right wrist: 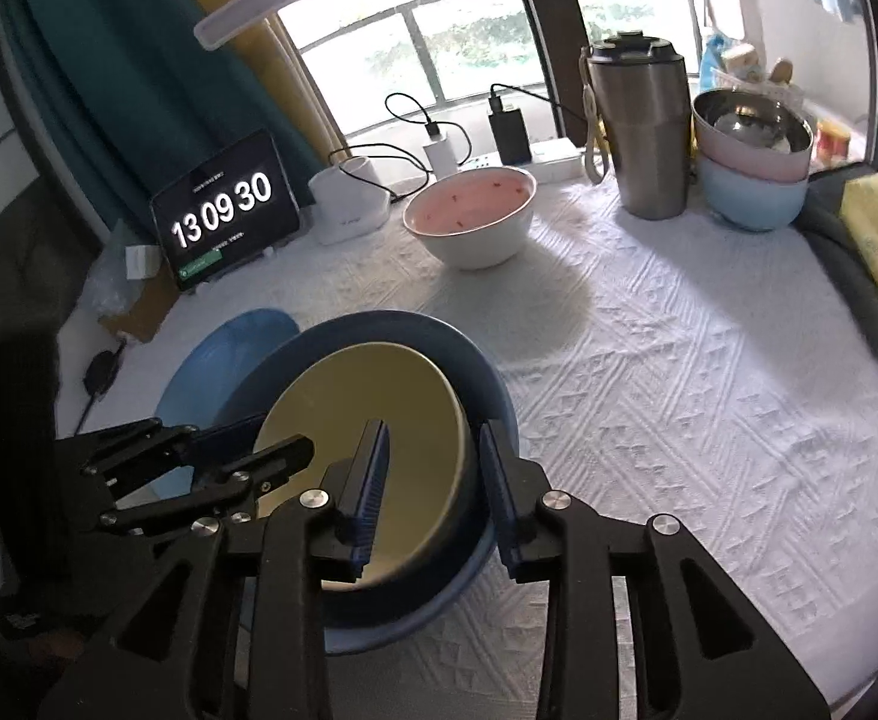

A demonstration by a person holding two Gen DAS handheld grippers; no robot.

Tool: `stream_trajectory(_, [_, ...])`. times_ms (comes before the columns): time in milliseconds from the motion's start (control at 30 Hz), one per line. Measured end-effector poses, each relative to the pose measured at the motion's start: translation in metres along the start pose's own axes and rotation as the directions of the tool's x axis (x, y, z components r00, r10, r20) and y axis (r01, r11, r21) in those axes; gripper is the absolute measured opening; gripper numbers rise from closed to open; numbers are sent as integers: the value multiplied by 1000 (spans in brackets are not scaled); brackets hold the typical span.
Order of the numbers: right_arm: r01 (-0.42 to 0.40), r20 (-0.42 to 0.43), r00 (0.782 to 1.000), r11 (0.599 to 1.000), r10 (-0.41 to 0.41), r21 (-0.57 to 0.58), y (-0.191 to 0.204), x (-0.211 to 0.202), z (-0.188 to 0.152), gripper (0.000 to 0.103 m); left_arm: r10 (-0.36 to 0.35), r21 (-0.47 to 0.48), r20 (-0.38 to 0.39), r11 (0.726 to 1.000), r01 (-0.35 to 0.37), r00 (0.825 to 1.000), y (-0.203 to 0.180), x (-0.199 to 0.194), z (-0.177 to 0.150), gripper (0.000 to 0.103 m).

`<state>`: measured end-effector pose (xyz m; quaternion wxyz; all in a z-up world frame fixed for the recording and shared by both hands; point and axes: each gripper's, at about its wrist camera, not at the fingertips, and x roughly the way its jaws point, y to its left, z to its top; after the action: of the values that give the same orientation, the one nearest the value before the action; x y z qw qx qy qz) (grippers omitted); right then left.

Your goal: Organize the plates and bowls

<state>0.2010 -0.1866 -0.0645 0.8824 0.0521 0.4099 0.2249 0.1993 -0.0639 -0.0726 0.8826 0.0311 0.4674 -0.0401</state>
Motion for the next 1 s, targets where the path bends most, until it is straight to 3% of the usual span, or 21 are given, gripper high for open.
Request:
stream_trajectory(333, [-38,-6,999,998,38,42,-5,-2,-1,34,-37,-43,38,998,39,999,14,-13,-3,30])
stream_trajectory(1000, [32,4,999,995,-33,96,-4,-2,13,34,-144,-27,142,988,150,979,36,-34,17,30])
